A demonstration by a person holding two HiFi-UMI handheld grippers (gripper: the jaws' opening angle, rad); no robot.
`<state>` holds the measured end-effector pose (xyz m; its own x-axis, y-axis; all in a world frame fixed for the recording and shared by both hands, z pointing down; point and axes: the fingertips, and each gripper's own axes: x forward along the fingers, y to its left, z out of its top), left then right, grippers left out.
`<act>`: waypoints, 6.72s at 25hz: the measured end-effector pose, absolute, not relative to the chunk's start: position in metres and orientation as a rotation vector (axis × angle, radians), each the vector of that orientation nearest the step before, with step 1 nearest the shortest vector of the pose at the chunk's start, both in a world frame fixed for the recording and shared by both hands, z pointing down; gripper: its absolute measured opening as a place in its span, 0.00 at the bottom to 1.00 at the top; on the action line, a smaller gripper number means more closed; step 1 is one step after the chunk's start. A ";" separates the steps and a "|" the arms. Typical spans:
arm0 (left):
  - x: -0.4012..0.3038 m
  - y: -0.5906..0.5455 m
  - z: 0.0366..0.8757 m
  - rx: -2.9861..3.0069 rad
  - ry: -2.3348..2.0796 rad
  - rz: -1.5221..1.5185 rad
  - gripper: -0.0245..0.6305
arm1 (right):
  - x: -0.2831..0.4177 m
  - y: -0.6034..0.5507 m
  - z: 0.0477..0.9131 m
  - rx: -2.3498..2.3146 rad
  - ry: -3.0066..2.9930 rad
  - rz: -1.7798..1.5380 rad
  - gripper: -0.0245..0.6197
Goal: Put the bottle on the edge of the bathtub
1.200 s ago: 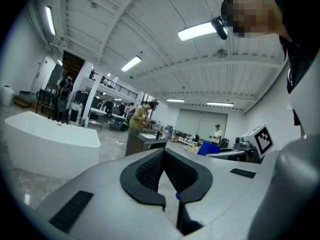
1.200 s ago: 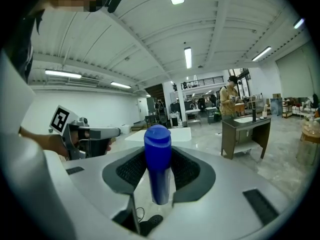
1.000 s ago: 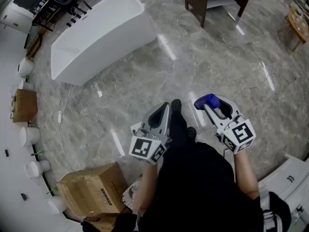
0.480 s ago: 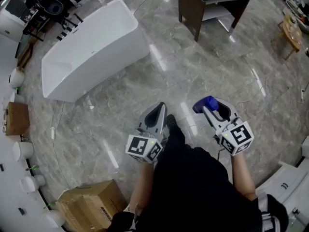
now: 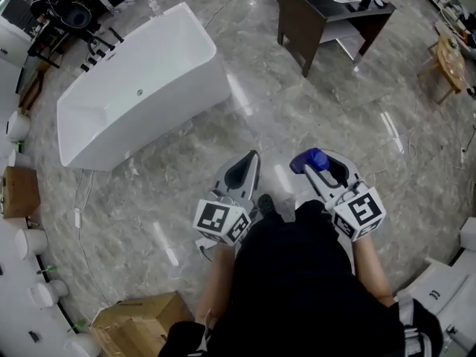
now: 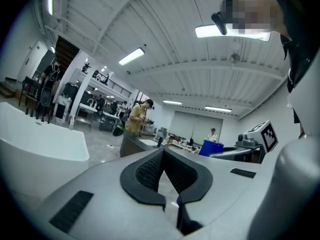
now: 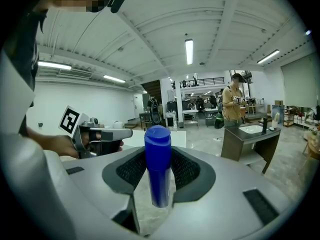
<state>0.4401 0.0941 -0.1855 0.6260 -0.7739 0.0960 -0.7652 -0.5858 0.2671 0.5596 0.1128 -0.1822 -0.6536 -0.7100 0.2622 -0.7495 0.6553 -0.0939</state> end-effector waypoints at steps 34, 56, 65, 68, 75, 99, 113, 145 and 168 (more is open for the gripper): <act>0.352 -0.196 -0.161 1.903 -2.001 -0.179 0.05 | 0.420 -0.266 -0.111 0.063 -2.649 0.238 0.27; 0.274 -0.234 0.064 1.744 -1.930 -0.141 0.05 | 0.314 -0.310 0.166 -0.231 -2.249 0.080 0.27; 0.243 -0.248 0.175 1.836 -1.834 -0.074 0.05 | 0.272 -0.320 0.323 -0.273 -2.097 -0.006 0.27; 0.229 -0.250 0.207 1.798 -1.797 -0.123 0.05 | 0.260 -0.322 0.373 -0.322 -2.033 -0.048 0.27; 0.209 -0.243 0.280 1.773 -1.775 -0.125 0.05 | 0.227 -0.333 0.482 -0.356 -1.933 -0.160 0.27; 0.139 -0.225 0.467 1.552 -1.872 -0.151 0.05 | 0.171 -0.365 0.730 -0.251 -1.728 -0.262 0.27; 0.127 -0.229 0.481 1.565 -1.877 -0.114 0.05 | 0.159 -0.377 0.752 -0.258 -1.684 -0.327 0.26; 0.147 -0.239 0.408 1.581 -1.879 -0.147 0.05 | 0.184 -0.363 0.658 -0.399 -1.626 -0.458 0.27; 0.302 -0.190 0.118 1.401 -1.937 -0.308 0.05 | 0.297 -0.278 0.261 -0.550 -1.876 -0.414 0.21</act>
<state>0.3022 -0.1904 0.1184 -0.1548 -0.9002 0.4071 -0.7295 0.3821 0.5673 0.2970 -0.2777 0.2609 -0.3073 0.1769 0.9350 0.5539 0.8322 0.0246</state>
